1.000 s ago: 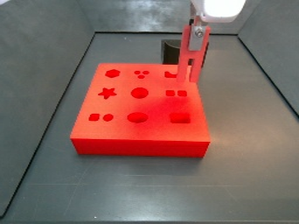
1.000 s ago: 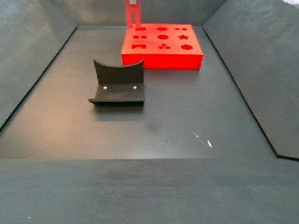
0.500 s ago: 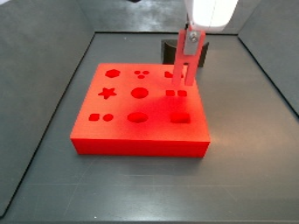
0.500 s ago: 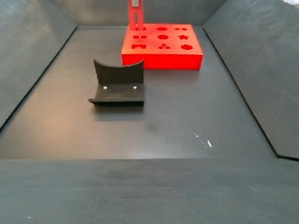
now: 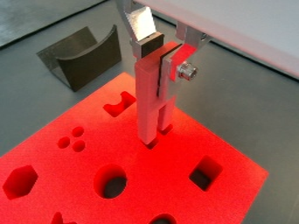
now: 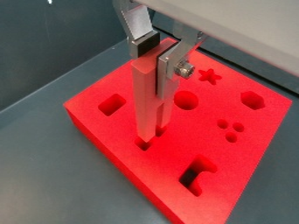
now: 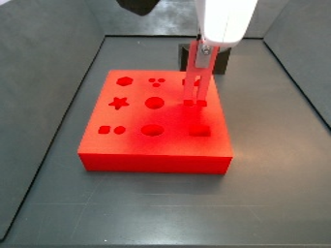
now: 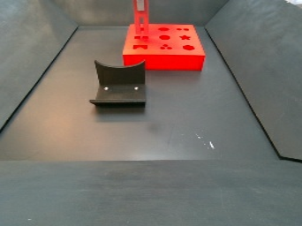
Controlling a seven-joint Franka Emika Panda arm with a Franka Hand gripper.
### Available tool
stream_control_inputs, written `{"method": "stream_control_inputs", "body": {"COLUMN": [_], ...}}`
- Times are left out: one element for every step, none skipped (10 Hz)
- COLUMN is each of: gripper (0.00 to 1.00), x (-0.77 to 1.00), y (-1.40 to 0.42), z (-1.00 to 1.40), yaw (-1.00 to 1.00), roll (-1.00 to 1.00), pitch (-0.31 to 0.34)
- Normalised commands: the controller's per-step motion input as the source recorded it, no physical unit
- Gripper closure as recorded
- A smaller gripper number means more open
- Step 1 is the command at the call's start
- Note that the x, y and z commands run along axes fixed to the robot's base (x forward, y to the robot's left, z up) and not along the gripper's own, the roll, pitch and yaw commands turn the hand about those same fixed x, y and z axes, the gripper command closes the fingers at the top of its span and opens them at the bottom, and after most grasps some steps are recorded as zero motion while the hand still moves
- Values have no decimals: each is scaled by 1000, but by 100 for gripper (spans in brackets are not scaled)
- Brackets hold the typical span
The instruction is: Insert the double-square object.
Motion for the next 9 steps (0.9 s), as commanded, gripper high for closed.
{"method": "stream_control_inputs", "body": {"gripper": [100, 100, 100, 100, 100, 100, 100, 100, 100], "x": [100, 46, 43, 17, 51, 86, 154, 157, 140], "y": [0, -37, -94, -89, -100, -103, 0, 0, 0], "z": [-103, -94, -103, -120, -129, -151, -186, -203, -194], "yaw": [240, 166, 94, 63, 34, 20, 0, 0, 0], "roll": [96, 89, 66, 77, 74, 77, 109, 90, 79], "pitch": [0, 0, 0, 0, 0, 0, 1, 7, 14]}}
